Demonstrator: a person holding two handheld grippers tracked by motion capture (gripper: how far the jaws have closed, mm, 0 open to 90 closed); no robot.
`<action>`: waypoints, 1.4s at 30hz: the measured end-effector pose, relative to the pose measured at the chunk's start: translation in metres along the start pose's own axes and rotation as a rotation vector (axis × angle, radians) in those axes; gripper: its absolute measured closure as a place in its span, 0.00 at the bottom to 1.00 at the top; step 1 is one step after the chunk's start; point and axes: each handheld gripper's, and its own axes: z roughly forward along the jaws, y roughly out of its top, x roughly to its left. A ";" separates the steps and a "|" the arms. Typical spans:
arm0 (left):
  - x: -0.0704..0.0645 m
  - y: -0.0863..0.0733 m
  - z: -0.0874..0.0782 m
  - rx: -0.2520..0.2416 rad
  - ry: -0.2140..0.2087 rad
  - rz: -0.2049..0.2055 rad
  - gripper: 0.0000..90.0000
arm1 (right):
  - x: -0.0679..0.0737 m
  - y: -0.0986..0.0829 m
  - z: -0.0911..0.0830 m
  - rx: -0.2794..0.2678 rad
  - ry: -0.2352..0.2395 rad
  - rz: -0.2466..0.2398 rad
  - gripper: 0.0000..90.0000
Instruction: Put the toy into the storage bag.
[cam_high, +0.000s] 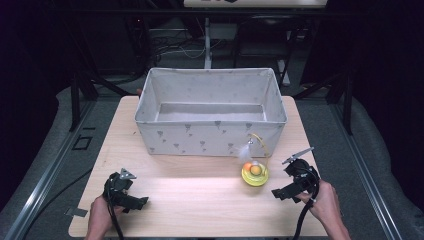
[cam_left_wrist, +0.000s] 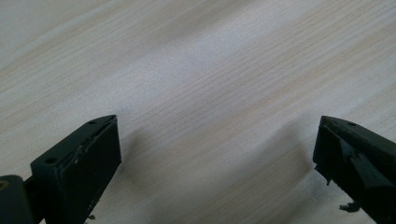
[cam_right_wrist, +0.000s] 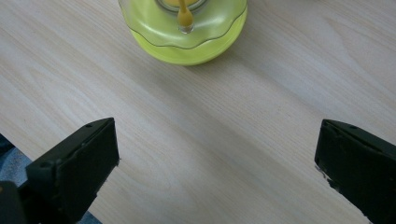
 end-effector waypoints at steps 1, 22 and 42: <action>0.000 0.000 0.000 -0.002 0.002 0.001 0.01 | 0.000 0.000 0.000 -0.002 0.002 0.000 0.00; -0.001 -0.001 -0.009 -0.050 0.013 0.008 0.01 | 0.011 0.012 -0.006 0.024 -0.030 -0.052 0.00; 0.001 -0.003 -0.012 -0.064 0.027 0.013 0.01 | 0.025 0.053 -0.015 0.083 -0.011 -0.134 0.00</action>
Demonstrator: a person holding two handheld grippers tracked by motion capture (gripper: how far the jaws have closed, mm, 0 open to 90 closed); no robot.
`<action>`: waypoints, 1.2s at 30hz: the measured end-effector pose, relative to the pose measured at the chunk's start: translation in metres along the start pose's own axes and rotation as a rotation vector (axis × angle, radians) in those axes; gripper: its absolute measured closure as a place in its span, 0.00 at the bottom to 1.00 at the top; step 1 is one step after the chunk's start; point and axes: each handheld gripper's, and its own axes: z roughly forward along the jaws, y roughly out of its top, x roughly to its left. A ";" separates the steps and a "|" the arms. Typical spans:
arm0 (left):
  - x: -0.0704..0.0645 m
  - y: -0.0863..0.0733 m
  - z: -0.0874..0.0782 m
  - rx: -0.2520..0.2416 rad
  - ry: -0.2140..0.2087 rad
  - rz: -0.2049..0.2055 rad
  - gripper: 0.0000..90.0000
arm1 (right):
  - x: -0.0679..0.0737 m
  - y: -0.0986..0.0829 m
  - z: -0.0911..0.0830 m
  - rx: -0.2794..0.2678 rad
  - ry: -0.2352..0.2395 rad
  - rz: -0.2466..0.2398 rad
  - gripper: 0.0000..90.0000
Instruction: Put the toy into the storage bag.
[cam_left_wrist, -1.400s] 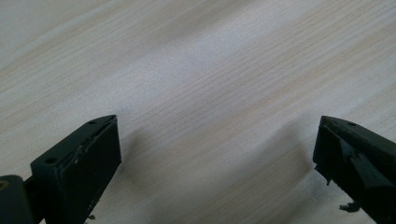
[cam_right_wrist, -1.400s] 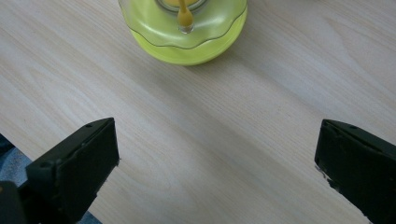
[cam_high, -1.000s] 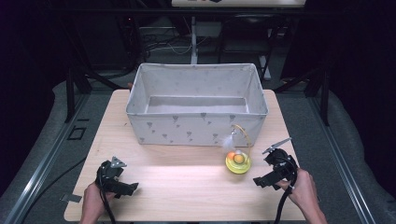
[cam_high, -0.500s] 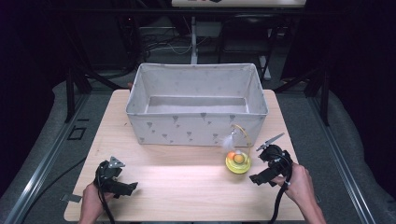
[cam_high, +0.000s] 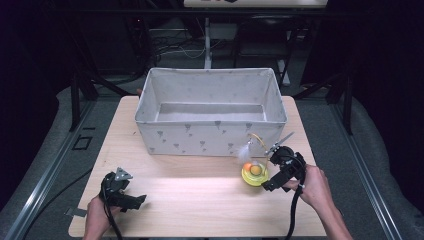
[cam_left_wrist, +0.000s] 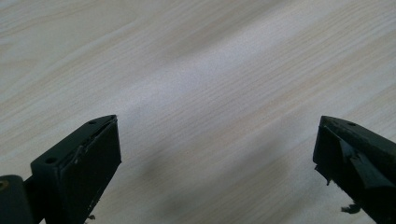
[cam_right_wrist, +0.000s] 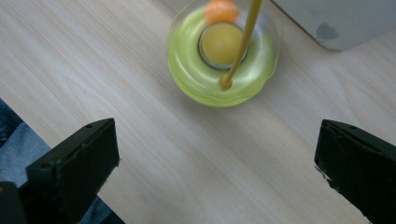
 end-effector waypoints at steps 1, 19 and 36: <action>0.000 0.000 0.000 0.001 0.002 0.001 0.01 | 0.000 0.001 -0.001 -0.013 0.005 0.011 0.00; -0.001 0.000 0.002 0.015 -0.003 0.023 0.01 | 0.008 0.038 -0.022 -0.007 -0.021 -0.088 0.23; 0.000 0.000 0.001 0.012 -0.005 0.024 0.01 | 0.014 0.059 -0.026 0.091 -0.097 -0.157 0.74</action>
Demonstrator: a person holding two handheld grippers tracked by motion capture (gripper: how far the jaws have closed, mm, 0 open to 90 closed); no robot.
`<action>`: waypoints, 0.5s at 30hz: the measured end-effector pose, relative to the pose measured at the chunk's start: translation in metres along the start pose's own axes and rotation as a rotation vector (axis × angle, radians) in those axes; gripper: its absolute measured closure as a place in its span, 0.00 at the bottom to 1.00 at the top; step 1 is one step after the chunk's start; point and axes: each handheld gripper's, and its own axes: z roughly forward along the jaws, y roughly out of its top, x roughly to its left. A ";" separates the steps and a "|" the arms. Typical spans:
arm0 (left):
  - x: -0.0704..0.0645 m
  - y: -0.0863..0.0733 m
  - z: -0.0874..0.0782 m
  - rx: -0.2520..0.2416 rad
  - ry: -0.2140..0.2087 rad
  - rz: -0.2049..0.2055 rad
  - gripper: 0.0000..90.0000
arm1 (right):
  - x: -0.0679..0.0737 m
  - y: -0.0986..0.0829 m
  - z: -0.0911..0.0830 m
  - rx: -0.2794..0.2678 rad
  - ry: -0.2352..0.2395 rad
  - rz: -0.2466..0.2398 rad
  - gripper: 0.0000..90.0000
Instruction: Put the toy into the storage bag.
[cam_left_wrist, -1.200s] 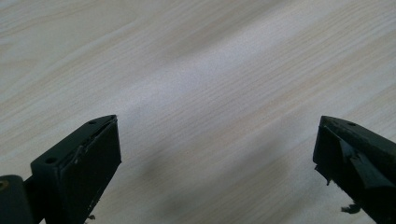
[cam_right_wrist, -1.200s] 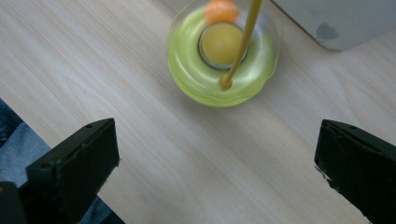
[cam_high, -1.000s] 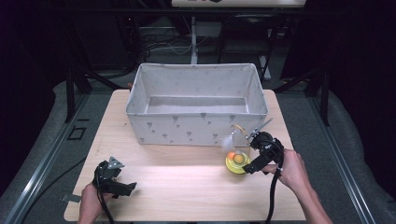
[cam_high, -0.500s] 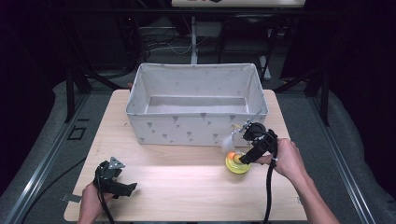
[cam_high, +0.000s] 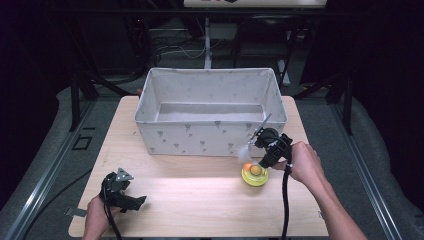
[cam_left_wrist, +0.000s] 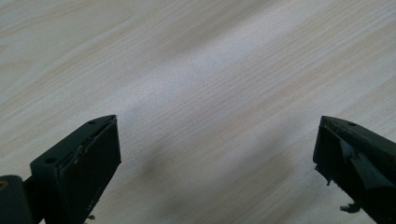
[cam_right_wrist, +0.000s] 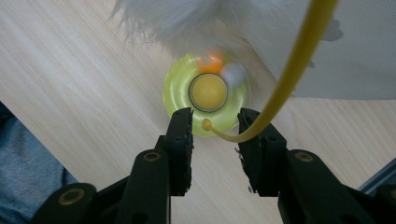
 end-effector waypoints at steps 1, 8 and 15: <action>0.000 0.000 0.000 -0.001 0.002 0.001 0.01 | 0.000 0.000 0.001 -0.004 0.007 0.008 0.76; 0.000 0.000 0.000 0.002 0.001 0.005 0.01 | -0.002 0.005 0.000 0.033 -0.010 -0.010 0.89; -0.001 0.000 0.000 0.002 0.004 0.006 0.01 | 0.000 0.007 0.001 0.052 -0.016 -0.022 0.97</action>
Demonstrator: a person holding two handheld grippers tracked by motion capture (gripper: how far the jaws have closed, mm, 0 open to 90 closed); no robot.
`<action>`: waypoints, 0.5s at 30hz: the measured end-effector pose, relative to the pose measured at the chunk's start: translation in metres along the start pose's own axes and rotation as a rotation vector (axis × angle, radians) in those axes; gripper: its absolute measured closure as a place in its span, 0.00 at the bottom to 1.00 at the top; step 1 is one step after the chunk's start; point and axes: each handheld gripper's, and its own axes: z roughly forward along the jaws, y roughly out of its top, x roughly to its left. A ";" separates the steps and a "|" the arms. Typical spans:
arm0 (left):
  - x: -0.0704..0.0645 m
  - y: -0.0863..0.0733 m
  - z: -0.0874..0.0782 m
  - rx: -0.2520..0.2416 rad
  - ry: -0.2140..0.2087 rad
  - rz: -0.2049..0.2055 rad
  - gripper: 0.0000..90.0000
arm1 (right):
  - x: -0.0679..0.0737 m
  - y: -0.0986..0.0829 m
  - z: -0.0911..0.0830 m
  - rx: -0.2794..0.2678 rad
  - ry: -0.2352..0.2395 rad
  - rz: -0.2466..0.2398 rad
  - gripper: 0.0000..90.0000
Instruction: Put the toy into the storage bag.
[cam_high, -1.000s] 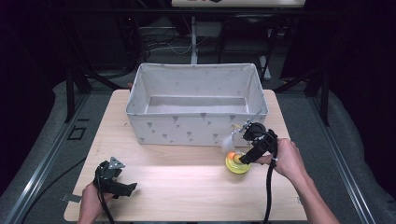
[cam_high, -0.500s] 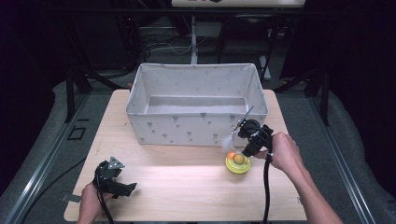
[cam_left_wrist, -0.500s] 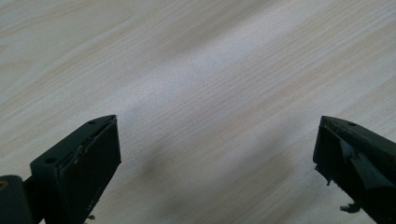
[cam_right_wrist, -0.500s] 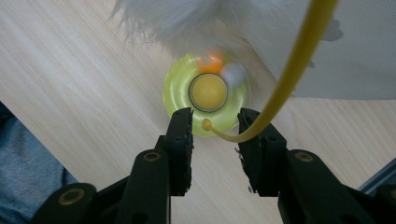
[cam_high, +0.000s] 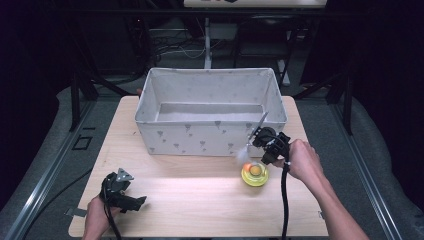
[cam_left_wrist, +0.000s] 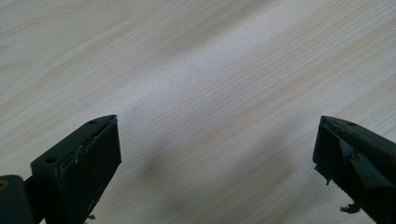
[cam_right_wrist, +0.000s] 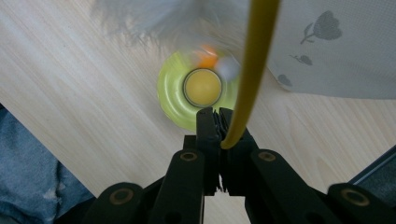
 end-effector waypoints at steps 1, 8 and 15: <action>0.000 0.000 0.000 -0.006 -0.001 -0.001 0.01 | 0.001 0.001 -0.001 -0.003 -0.001 -0.006 0.97; 0.000 0.001 -0.001 -0.003 -0.001 0.009 0.01 | 0.006 0.004 -0.004 -0.003 0.003 -0.018 0.97; 0.000 0.000 -0.001 -0.014 0.003 0.007 0.01 | 0.006 0.002 -0.015 -0.021 0.017 -0.020 0.97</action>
